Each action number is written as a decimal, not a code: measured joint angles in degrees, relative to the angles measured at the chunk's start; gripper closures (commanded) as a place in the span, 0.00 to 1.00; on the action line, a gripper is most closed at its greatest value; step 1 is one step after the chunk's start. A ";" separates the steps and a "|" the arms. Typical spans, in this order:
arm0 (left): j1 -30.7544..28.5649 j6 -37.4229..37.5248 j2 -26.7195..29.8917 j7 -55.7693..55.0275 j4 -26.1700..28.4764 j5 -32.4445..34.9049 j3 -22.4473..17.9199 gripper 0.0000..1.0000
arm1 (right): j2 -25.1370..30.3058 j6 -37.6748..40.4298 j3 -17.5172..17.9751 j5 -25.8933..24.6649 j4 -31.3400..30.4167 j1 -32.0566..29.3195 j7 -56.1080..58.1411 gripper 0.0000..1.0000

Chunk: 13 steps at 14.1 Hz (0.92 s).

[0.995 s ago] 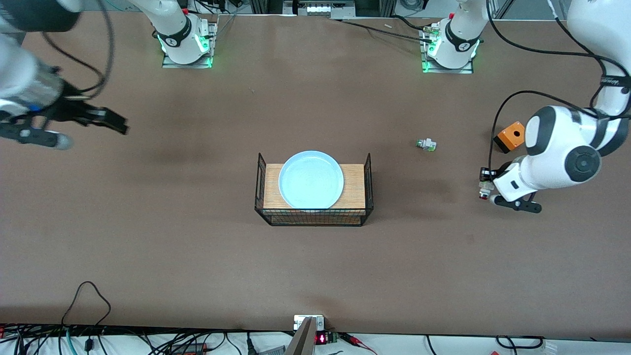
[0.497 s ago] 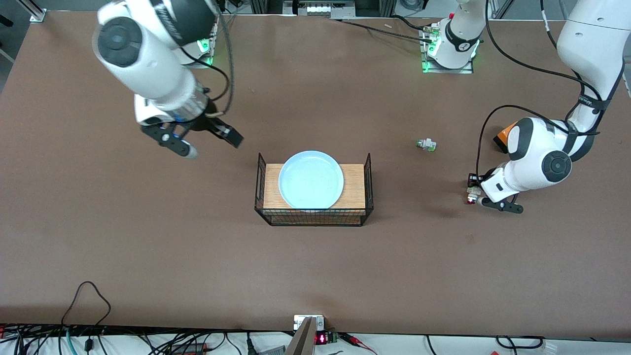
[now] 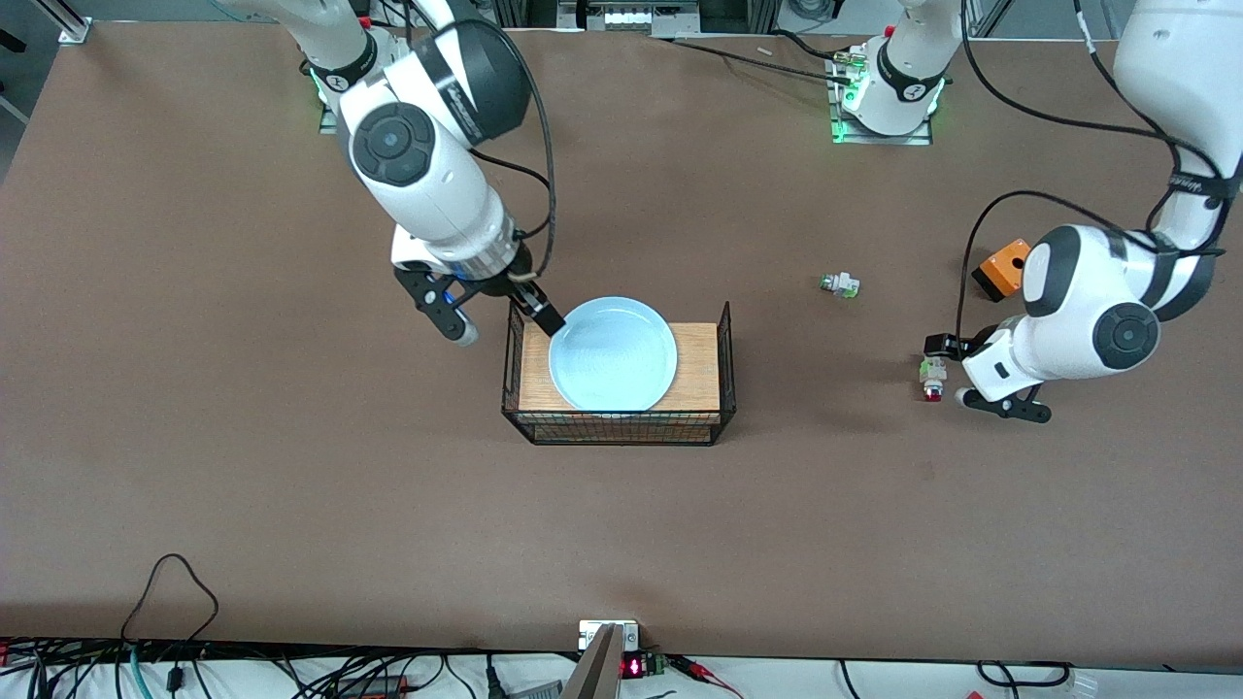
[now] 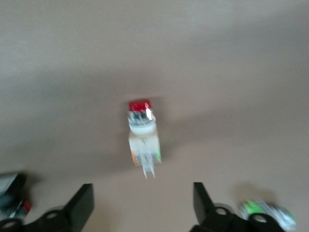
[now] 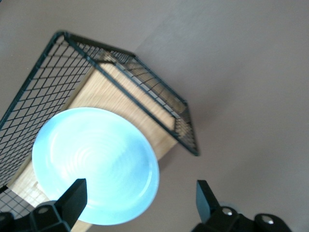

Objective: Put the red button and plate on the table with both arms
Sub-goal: 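Lower the button onto the table while the right gripper reaches the plate, then grip the plate rim with the right gripper while the left gripper withdraws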

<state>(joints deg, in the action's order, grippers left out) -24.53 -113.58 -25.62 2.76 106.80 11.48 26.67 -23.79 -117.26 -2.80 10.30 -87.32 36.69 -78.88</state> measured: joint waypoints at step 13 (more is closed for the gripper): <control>17.78 20.95 15.89 -12.72 -21.43 -9.44 -12.33 0.00 | -8.41 -3.52 -0.08 0.16 0.39 2.60 -1.08 0.87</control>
<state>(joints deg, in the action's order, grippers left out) -6.75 -92.62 -9.73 -9.95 85.37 2.05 14.34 -32.20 -120.79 -2.88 10.46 -86.93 39.29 -79.96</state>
